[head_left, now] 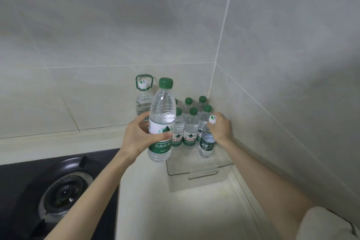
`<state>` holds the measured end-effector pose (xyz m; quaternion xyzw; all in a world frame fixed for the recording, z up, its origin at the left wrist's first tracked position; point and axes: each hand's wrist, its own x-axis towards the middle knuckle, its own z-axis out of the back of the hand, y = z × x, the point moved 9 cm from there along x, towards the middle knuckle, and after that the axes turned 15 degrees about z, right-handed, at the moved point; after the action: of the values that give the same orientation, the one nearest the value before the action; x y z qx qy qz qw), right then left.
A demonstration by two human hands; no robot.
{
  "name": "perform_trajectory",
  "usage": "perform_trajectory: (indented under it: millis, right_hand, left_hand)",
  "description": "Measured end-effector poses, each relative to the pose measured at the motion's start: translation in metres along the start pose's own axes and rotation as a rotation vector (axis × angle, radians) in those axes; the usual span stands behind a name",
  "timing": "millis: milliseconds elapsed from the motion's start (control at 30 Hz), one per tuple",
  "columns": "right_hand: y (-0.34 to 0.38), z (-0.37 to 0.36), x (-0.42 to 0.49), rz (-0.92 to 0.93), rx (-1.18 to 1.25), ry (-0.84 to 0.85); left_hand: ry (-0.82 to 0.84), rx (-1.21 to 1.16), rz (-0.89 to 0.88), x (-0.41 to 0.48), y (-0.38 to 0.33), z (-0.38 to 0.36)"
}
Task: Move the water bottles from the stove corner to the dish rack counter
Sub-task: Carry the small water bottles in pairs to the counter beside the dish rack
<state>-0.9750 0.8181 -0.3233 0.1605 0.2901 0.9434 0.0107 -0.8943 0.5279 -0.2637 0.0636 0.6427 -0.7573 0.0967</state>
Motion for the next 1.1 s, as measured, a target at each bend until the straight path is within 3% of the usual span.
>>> perform_trajectory:
  millis: [267, 600, 800, 1100]
  right_hand:
    - [0.013, -0.002, -0.015, 0.07, 0.008, -0.043]
    - [0.094, 0.053, -0.016, 0.352, 0.396, -0.272]
    - [0.169, 0.081, -0.027, 0.458, 0.712, -0.244]
    - [0.279, 0.074, -0.076, 0.621, 0.976, 0.046]
  left_hand:
    - [-0.036, -0.032, 0.0, -0.004, -0.001, 0.012]
    - [-0.139, -0.09, -0.024, -0.037, -0.014, 0.043]
    - [-0.243, -0.134, -0.042, -0.069, -0.024, 0.076]
    - [-0.515, -0.154, -0.016, -0.144, -0.004, 0.143]
